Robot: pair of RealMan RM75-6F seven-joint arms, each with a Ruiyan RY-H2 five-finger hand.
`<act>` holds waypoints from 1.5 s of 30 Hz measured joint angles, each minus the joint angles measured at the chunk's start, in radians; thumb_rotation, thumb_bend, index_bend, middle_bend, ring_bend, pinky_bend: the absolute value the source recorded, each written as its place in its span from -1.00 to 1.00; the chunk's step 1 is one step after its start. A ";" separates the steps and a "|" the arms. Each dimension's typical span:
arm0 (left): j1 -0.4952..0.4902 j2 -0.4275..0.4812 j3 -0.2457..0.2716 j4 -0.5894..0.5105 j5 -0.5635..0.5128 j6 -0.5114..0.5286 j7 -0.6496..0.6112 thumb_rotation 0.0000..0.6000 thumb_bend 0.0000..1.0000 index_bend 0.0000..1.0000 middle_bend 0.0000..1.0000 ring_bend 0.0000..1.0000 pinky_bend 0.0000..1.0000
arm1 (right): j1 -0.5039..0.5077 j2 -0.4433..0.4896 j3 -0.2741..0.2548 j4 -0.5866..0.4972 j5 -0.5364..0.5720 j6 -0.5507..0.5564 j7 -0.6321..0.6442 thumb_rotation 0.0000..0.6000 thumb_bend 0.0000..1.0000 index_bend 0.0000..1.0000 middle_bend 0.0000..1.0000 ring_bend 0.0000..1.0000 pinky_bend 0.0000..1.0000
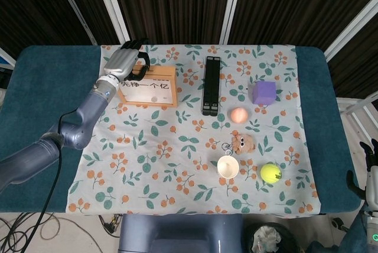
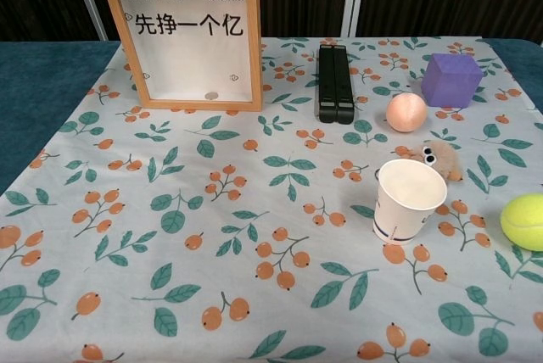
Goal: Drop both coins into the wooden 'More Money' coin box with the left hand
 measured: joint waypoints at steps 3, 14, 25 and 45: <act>0.000 0.001 0.001 -0.001 0.000 0.003 0.005 1.00 0.02 -0.01 -1.00 -1.00 -1.00 | 0.000 0.001 -0.001 0.000 0.000 0.000 -0.001 1.00 0.02 -0.70 -0.96 -1.00 -1.00; -0.003 -0.005 0.000 0.004 -0.004 0.019 0.021 1.00 0.02 -0.01 -1.00 -1.00 -1.00 | 0.000 0.002 0.000 -0.003 0.003 -0.002 -0.002 1.00 0.02 -0.70 -0.96 -1.00 -1.00; -0.004 -0.007 -0.001 0.002 -0.005 0.029 0.031 1.00 0.02 -0.01 -1.00 -1.00 -1.00 | 0.000 0.004 0.000 -0.005 0.006 -0.003 -0.001 1.00 0.02 -0.70 -0.96 -1.00 -1.00; 0.008 0.017 0.001 -0.036 -0.008 0.040 0.043 1.00 0.02 -0.01 -1.00 -1.00 -1.00 | -0.001 0.000 0.001 -0.005 0.010 0.004 -0.010 1.00 0.03 -0.70 -0.96 -1.00 -1.00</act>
